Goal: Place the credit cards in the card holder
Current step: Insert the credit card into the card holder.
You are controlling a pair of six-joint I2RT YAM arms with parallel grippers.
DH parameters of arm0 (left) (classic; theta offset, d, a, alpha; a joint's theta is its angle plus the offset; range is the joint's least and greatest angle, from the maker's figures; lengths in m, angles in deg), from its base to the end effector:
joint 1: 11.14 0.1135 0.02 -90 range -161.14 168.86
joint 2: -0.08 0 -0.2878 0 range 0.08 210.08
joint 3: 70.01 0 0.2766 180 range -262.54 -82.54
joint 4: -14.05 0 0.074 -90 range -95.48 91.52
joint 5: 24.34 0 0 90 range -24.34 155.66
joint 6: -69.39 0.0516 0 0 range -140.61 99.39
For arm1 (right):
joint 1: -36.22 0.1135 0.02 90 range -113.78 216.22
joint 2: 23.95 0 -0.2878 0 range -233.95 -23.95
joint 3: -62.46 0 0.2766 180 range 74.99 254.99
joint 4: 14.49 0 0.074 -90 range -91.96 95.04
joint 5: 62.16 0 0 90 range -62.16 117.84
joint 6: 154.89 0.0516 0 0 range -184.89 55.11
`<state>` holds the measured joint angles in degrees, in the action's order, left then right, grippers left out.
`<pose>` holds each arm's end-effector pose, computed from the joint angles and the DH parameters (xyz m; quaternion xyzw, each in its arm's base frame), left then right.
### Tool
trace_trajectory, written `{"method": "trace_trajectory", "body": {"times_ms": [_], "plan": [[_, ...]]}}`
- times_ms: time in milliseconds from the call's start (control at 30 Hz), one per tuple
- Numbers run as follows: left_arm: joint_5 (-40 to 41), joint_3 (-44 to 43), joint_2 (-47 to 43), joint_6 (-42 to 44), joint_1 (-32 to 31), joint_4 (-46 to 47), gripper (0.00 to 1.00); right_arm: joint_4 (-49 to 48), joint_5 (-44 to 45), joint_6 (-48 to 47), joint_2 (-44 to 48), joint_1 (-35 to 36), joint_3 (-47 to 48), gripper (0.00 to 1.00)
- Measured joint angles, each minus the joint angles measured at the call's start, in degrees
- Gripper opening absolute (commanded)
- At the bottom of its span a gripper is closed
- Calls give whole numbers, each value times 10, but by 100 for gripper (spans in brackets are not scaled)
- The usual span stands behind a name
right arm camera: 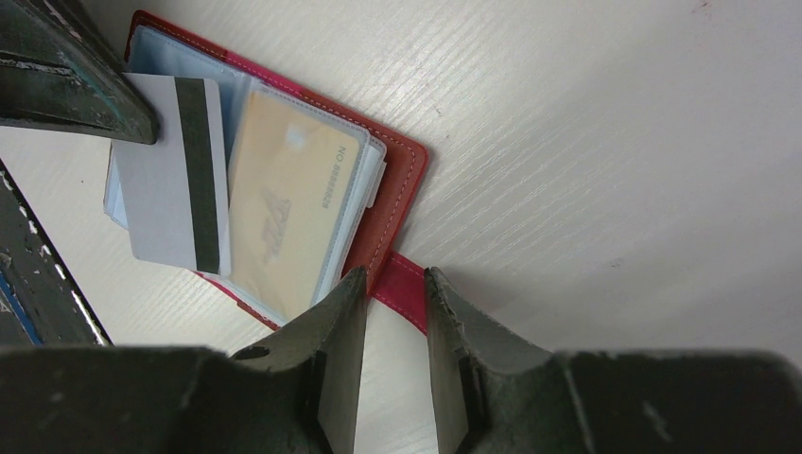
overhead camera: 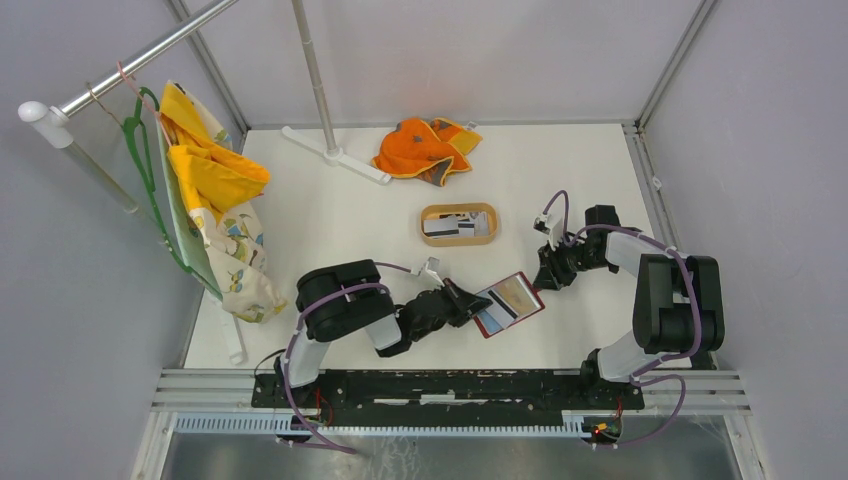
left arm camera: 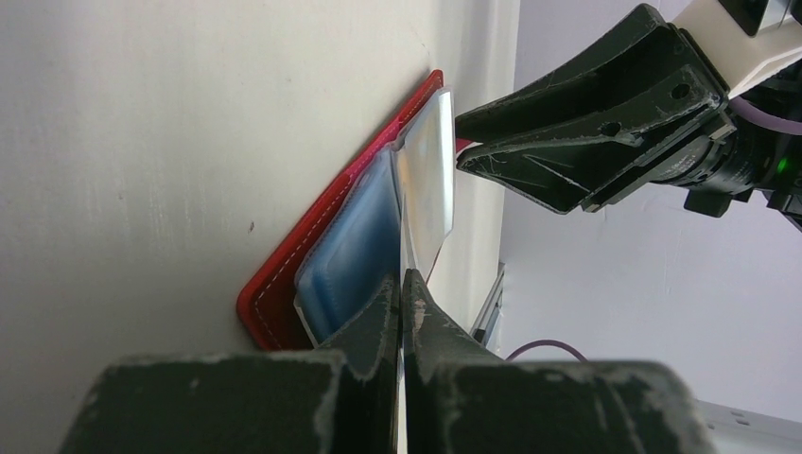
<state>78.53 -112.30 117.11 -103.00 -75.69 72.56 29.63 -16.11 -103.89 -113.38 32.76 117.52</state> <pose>0.1577 -0.3047 0.0683 -0.1897 0.7748 -0.5463 0.2556 0.2693 0.0196 0.1362 -0.3173 0.8672 0.3134 0.2215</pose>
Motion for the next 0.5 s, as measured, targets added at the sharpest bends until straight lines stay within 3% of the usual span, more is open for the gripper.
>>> {"method": "trace_trajectory", "body": {"times_ms": [500], "plan": [[-24,-26,17,0,9,-9,2,0,0,0,0,0,0,35]]}}
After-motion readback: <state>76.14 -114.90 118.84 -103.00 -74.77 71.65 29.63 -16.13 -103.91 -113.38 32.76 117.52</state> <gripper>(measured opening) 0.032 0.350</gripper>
